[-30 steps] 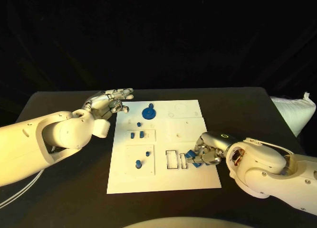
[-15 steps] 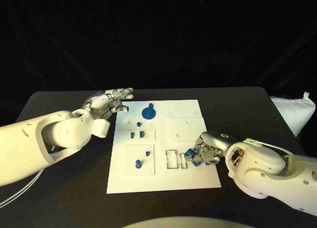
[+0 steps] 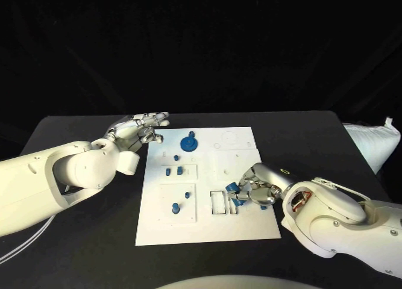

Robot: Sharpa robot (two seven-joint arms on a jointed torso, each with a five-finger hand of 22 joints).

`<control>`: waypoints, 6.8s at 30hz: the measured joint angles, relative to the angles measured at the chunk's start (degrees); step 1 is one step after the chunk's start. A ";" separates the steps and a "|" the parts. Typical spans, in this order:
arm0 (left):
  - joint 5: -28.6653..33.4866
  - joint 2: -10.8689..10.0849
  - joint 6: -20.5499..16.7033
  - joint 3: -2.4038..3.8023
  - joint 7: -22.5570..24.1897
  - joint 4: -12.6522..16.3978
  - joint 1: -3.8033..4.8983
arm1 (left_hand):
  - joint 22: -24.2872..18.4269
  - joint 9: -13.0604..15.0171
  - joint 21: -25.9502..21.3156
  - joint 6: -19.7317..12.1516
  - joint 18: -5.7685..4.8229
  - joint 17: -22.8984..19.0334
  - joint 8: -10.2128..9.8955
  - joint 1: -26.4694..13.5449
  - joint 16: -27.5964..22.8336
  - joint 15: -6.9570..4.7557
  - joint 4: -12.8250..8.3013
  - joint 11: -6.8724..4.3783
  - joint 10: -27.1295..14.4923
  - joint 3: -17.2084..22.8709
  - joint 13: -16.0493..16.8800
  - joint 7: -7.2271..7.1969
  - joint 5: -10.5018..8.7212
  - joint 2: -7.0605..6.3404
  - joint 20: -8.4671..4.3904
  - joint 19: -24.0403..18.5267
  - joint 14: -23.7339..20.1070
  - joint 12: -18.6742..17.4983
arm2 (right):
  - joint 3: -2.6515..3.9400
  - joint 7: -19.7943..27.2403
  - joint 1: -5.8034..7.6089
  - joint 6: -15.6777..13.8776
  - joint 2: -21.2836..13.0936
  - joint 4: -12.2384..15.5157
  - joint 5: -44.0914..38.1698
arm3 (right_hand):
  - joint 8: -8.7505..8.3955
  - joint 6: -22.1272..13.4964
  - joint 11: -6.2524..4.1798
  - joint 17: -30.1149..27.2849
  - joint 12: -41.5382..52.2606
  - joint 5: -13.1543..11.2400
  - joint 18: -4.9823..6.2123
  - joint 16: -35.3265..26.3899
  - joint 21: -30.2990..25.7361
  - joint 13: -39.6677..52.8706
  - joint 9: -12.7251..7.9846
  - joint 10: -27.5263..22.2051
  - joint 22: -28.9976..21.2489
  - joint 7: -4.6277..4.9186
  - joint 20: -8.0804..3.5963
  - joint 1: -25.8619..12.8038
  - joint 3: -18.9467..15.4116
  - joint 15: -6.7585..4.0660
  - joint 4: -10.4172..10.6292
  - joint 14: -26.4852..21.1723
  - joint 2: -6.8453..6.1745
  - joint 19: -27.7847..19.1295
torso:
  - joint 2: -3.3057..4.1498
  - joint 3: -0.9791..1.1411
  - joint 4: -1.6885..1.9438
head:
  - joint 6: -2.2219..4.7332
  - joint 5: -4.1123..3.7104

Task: Assemble the parts on the task board

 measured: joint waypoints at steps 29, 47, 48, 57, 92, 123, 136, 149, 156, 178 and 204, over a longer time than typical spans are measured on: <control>0.00 -0.10 0.16 0.00 -0.01 0.21 0.00 | 0.01 0.00 0.00 0.00 0.00 -0.07 0.23 0.00 0.00 0.00 0.00 0.00 0.00 0.00 0.04 0.00 0.00 0.00 0.00 0.00 0.00 0.00 | 0.04 -0.84 0.02 5.18 6.44 -3.30 2.66 | 0.23 1.26 -1.53 -0.02 -5.14 -17.82 0.04 0.41 0.33 -2.36 2.10 1.61 -0.02 -1.26 -0.41 -10.15 -6.26 -0.42 0.09 -0.01 1.35 0.00 | 0.06 0.05 0.01 | -0.42 0.84; -0.01 -0.21 0.18 0.00 -0.01 0.22 0.00 | 0.01 0.00 0.00 0.00 0.00 -0.06 0.23 0.00 0.00 0.00 0.00 0.00 0.00 0.00 0.03 0.00 0.00 0.00 0.00 0.00 0.00 0.00 | 0.04 -1.01 -0.07 4.67 5.43 -2.10 -2.99 | 0.66 1.28 -1.42 -0.03 -6.26 -18.66 0.09 0.08 -0.23 -2.29 3.97 1.00 -0.03 -1.29 -0.40 -2.50 -3.03 -0.41 -4.24 -0.01 -2.39 0.00 | 0.04 0.13 -0.05 | -0.47 0.74; -0.01 -0.21 0.19 0.00 -0.01 0.21 0.00 | 0.01 0.00 0.00 0.00 0.00 -0.06 0.23 0.00 0.00 0.00 0.00 0.00 0.00 0.00 0.03 0.00 0.00 0.00 0.00 0.00 0.00 0.00 | 0.04 -1.00 -0.08 4.67 5.40 -1.99 -3.16 | 0.66 1.29 -1.51 -0.04 -6.21 -18.66 0.09 0.08 -0.23 -2.22 4.11 1.09 -0.03 -1.29 -0.40 -1.21 -2.76 -0.41 -5.03 -0.01 -2.68 0.00 | 0.04 0.13 -0.06 | -0.47 0.74; -0.01 -0.21 0.21 0.00 -0.01 0.18 0.00 | 0.01 0.00 0.00 0.00 0.00 -0.06 0.23 0.00 0.00 0.00 0.00 0.00 0.00 0.00 0.02 0.00 0.00 0.00 0.00 0.00 0.00 0.00 | 0.04 -0.89 -0.14 4.73 4.94 -1.66 -5.08 | 1.02 1.02 -1.48 -0.04 -6.15 -18.66 0.13 0.08 0.06 -1.48 4.82 1.09 -0.04 -1.02 -0.40 4.12 -1.01 -0.38 -8.50 -0.01 -2.89 -0.01 | 0.04 0.12 -0.08 | -0.52 0.69; -0.22 0.26 0.25 0.00 0.00 -0.07 0.00 | 0.01 0.00 0.00 0.00 0.00 -0.05 0.23 0.00 0.00 0.00 0.00 0.00 0.00 0.00 0.01 0.00 0.00 0.00 0.00 0.00 0.00 0.00 | -0.45 1.18 0.08 8.92 -8.64 -1.33 -6.17 | -3.56 -1.80 -0.13 -0.01 -7.33 -10.93 0.16 0.30 0.01 -1.52 2.14 0.77 -0.01 0.59 0.03 3.64 0.15 0.06 -5.83 0.00 0.65 0.00 | 0.06 0.10 -0.21 | 0.58 -0.98; -0.43 0.20 0.29 0.00 -0.02 -0.12 -0.01 | -0.04 0.00 0.00 -0.21 -0.01 -0.20 0.23 0.00 0.00 -0.01 0.00 -0.02 -0.44 0.00 0.13 0.21 0.00 0.00 0.00 0.00 -0.41 0.64 | 0.43 0.84 -1.19 15.79 -3.15 -2.76 -18.02 | -4.25 0.92 -0.55 -0.03 -7.87 -18.48 0.17 0.75 0.66 -1.13 1.94 0.80 -0.03 0.11 0.03 11.52 4.95 0.44 -11.75 -0.03 -1.37 0.00 | 0.02 0.03 -0.24 | -0.27 -0.57; -0.45 0.14 0.28 -0.01 -0.02 -0.05 -0.01 | -0.04 0.00 0.00 -0.21 -0.01 -0.27 0.23 0.30 0.00 -0.01 -0.17 0.00 -0.43 0.17 0.12 0.21 0.00 0.30 0.00 0.00 -0.41 0.64 | 0.47 0.86 -1.39 16.62 -2.17 -2.73 -21.10 | -5.86 1.57 -0.57 -0.04 -8.67 -12.50 -0.47 0.97 1.15 -1.27 0.94 0.78 -0.04 -0.13 0.03 12.02 10.23 0.10 -12.48 0.10 -1.46 0.00 | 0.01 -0.01 -0.16 | -0.42 -0.64; -0.56 0.02 0.27 -0.01 0.01 0.13 -0.01 | -0.03 0.00 0.00 -0.21 0.00 -0.27 0.23 0.30 0.00 -0.01 -0.17 0.00 -0.42 0.17 0.12 0.21 0.00 0.30 0.00 0.00 -0.41 0.64 | -0.02 0.31 -2.00 7.68 -2.45 -2.31 -11.08 | -6.86 1.64 -0.57 -0.02 -8.54 -11.21 -0.46 1.22 1.15 -1.28 -0.13 0.78 0.00 0.23 0.03 9.81 17.19 0.10 -11.02 0.11 -0.28 0.00 | 0.02 0.02 -0.15 | -0.49 -0.37; -0.66 -0.03 0.27 -0.01 0.03 0.26 -0.01 | -0.03 0.00 0.00 -0.21 0.00 -0.26 0.23 0.30 0.00 -0.01 -0.16 0.00 -0.42 0.17 0.11 0.21 0.00 0.30 0.00 0.00 -0.41 0.64 | -0.17 -0.19 -2.18 2.74 -2.70 -0.85 -4.08 | -6.89 1.84 -0.51 0.00 -8.19 -11.22 -0.46 1.44 1.38 -1.30 -0.07 1.16 0.00 0.43 0.03 5.14 24.23 -0.01 -11.73 0.22 -3.58 0.00 | 0.02 0.03 -0.18 | -0.54 -0.25; -0.79 0.01 0.28 -0.01 0.05 0.62 -0.01 | -0.02 0.00 0.00 -0.21 0.00 -0.34 0.46 0.30 0.00 -0.01 -0.16 0.01 -0.42 0.16 0.15 0.21 0.00 0.30 0.00 0.00 -0.41 0.66 | -0.06 -1.02 -2.03 -1.56 -0.26 -0.59 8.31 | -6.43 4.72 -1.50 -0.02 -6.20 -6.10 -0.34 1.67 1.99 1.61 1.05 2.55 -0.02 -0.81 0.03 -2.37 21.51 -0.22 -7.88 0.22 -7.01 0.00 | 0.05 0.02 -0.20 | -0.75 0.00; -0.85 0.01 0.28 -0.01 0.05 0.79 0.00 | -0.02 0.00 0.00 -0.21 0.00 -0.33 0.46 0.30 0.00 -0.01 -0.15 0.01 -0.41 0.15 0.14 0.20 0.00 0.30 0.00 0.00 -0.41 0.90 | 0.01 -1.80 -1.94 1.49 2.77 -3.29 8.32 | -6.41 5.07 -1.60 -0.03 -6.97 -6.53 -0.32 1.89 1.99 1.05 1.67 2.64 -0.04 -1.15 -0.40 -4.72 19.44 -0.40 -5.82 0.00 -6.98 0.00 | 0.04 0.05 -0.24 | -0.93 0.48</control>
